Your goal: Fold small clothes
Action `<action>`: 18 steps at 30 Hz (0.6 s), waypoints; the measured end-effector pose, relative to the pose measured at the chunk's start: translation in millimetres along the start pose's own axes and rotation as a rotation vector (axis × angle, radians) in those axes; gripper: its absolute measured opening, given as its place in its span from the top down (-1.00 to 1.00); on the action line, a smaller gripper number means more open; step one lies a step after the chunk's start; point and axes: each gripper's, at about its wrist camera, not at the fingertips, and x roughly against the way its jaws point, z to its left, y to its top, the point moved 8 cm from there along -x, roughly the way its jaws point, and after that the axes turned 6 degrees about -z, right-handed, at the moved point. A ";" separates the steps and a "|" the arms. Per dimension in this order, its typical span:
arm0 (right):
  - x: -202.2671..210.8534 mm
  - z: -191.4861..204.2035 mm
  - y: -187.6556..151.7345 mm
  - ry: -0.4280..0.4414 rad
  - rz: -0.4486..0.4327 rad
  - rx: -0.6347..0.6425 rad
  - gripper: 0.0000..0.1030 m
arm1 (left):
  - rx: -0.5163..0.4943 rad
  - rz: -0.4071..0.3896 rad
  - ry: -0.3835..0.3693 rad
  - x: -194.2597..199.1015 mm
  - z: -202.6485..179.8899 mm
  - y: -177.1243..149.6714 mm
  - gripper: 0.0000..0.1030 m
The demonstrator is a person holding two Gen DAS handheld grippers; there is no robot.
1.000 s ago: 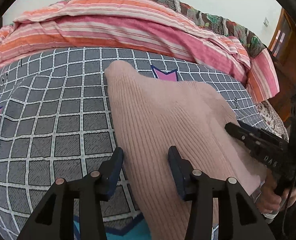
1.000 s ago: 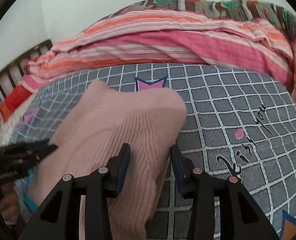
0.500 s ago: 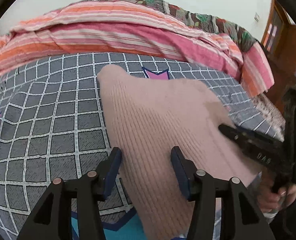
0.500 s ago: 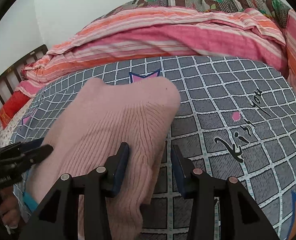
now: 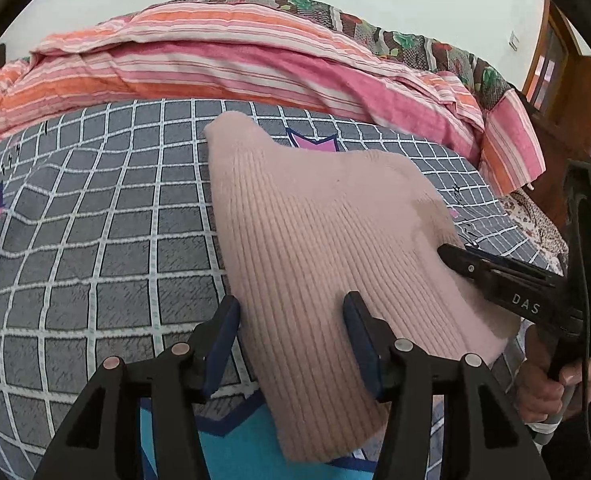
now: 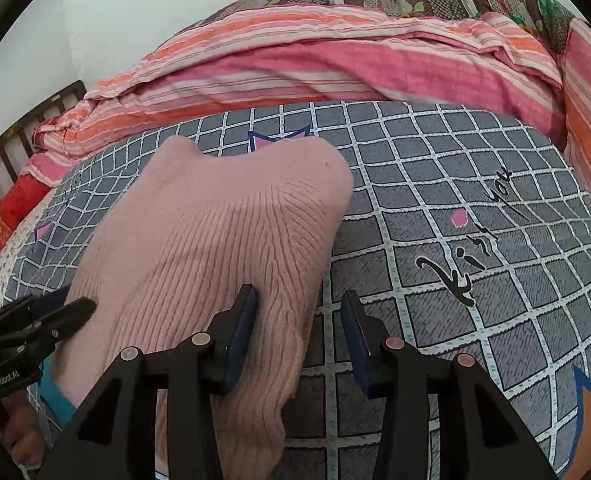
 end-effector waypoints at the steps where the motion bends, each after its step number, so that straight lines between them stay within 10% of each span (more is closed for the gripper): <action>1: 0.3 -0.4 -0.6 -0.002 0.000 -0.003 0.22 | 0.000 -0.001 0.001 0.8 -0.7 -1.1 -0.01; 18: 74.5 5.4 -19.7 -0.040 -0.007 -0.041 0.12 | -0.035 0.001 0.077 69.6 -7.0 -14.3 -0.02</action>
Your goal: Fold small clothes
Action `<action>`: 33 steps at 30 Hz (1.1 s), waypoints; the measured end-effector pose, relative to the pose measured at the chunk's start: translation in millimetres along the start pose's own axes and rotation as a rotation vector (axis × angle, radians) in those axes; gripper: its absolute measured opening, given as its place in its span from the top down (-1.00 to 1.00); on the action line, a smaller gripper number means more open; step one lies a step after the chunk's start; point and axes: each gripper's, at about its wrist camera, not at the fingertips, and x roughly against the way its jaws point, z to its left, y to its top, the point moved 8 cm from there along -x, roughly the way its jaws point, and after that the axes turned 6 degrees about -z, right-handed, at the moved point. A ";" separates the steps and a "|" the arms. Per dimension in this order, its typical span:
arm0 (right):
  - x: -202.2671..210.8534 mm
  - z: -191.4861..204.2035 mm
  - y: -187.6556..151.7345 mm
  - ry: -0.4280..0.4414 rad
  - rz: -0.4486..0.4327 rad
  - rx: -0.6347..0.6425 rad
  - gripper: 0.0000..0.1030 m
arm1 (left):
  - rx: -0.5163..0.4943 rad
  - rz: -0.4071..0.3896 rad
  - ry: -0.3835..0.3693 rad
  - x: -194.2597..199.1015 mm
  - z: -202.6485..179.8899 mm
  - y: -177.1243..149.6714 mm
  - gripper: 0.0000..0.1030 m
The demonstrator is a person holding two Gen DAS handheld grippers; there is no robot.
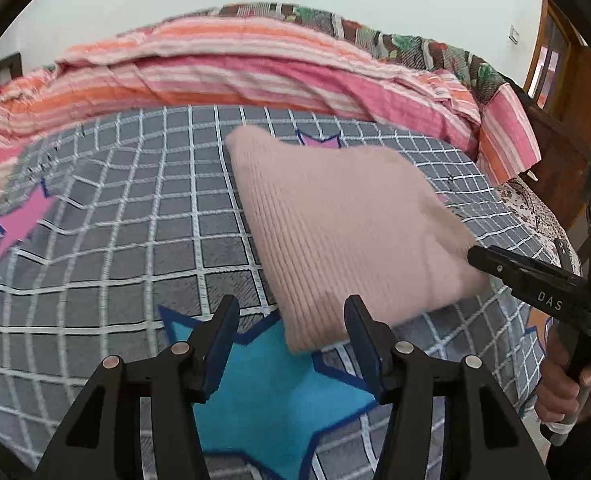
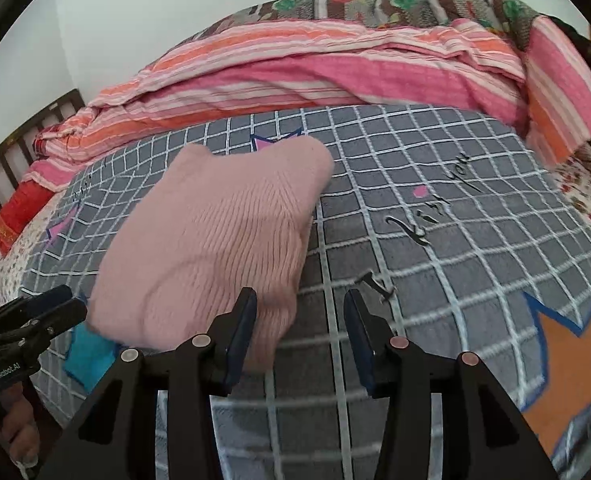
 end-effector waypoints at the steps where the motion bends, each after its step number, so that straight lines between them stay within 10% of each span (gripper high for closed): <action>1: 7.9 0.4 -0.2 0.001 -0.003 -0.008 0.08 | -0.004 -0.008 0.008 8.0 -2.2 1.2 -0.02; 19: 136.1 21.0 -4.1 -0.108 -0.108 0.080 -0.88 | 0.008 -0.111 0.146 136.8 -10.5 6.1 -0.61; 33: 162.0 20.4 -14.3 -0.129 -0.134 0.084 -0.88 | 0.011 -0.137 0.155 159.1 -16.1 1.4 -0.62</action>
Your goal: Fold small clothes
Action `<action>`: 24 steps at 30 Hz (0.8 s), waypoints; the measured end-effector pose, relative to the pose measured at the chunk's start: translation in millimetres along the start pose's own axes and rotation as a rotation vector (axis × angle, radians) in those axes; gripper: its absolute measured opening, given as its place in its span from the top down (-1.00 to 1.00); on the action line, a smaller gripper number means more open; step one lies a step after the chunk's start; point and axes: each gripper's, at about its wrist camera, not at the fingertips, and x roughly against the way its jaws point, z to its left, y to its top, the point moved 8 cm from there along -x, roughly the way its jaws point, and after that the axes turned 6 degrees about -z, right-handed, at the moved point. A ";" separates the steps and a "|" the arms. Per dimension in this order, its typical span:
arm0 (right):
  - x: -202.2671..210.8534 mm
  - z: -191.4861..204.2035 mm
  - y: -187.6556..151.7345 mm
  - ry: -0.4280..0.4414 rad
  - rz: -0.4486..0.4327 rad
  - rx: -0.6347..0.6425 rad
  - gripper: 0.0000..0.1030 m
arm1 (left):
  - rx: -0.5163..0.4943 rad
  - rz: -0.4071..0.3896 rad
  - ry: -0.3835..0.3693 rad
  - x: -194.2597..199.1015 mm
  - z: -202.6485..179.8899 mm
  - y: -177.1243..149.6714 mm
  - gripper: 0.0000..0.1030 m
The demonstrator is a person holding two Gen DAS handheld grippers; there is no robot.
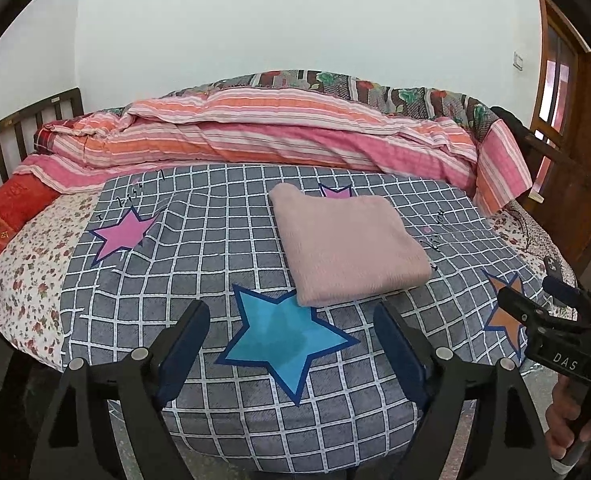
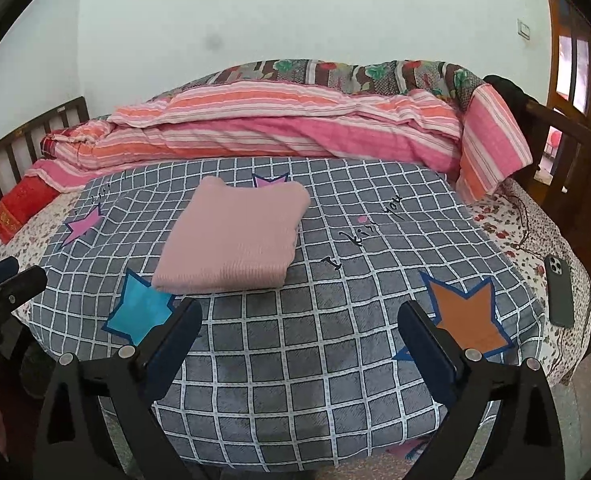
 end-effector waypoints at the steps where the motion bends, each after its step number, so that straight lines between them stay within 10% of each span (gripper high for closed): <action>1: 1.4 -0.1 0.3 -0.001 -0.004 0.002 -0.88 | -0.002 -0.001 0.001 0.7 -1.3 0.2 -0.62; 24: 6.1 -1.3 2.5 -0.002 -0.012 -0.021 -0.88 | -0.009 0.001 -0.004 -0.9 -10.6 -0.4 -0.62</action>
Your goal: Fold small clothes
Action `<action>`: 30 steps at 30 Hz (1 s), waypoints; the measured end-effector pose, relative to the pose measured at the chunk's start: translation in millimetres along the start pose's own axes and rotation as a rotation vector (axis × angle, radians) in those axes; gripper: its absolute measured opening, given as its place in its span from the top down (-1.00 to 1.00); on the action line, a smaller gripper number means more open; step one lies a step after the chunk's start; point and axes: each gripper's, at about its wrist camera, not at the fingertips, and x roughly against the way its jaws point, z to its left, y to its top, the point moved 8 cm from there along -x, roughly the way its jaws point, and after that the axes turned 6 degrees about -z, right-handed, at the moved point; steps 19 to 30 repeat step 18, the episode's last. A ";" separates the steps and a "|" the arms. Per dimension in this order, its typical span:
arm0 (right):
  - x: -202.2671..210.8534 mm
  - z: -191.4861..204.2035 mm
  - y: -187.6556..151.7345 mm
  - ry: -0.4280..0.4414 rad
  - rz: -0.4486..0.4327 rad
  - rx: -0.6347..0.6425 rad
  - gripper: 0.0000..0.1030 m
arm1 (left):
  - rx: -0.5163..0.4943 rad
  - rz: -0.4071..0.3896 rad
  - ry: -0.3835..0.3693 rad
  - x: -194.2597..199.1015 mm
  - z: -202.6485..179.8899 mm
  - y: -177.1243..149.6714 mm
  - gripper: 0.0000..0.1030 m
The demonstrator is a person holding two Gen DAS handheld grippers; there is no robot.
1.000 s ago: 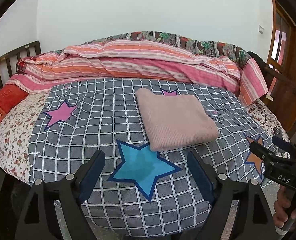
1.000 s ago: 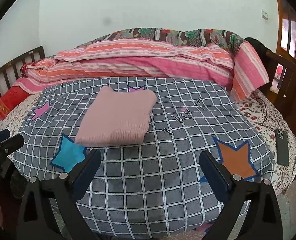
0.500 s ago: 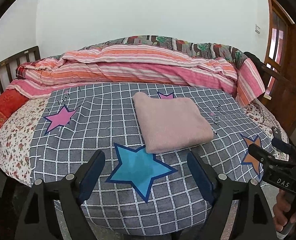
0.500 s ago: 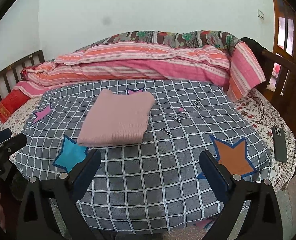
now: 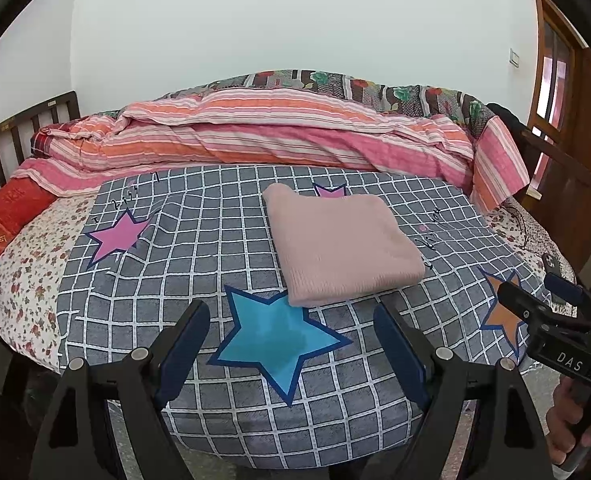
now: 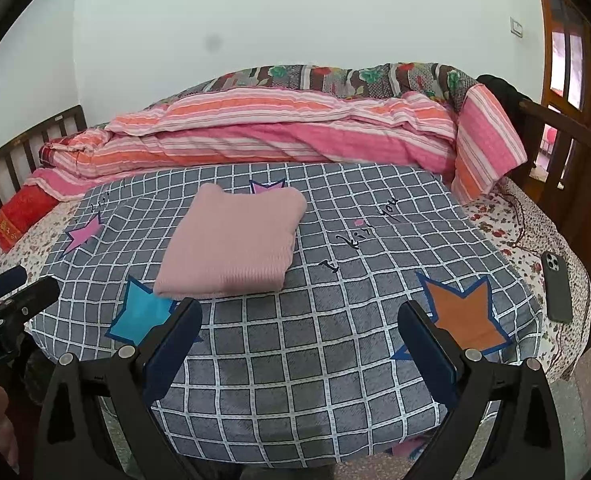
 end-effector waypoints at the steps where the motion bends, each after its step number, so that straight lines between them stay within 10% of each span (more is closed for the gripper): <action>1: 0.3 0.5 0.0 0.000 -0.001 0.000 -0.88 | 0.001 -0.001 -0.001 0.3 0.2 0.2 -0.62; 30: 4.4 1.2 1.7 0.003 -0.010 -0.004 -0.88 | 0.013 -0.010 0.011 5.3 3.2 2.8 -0.62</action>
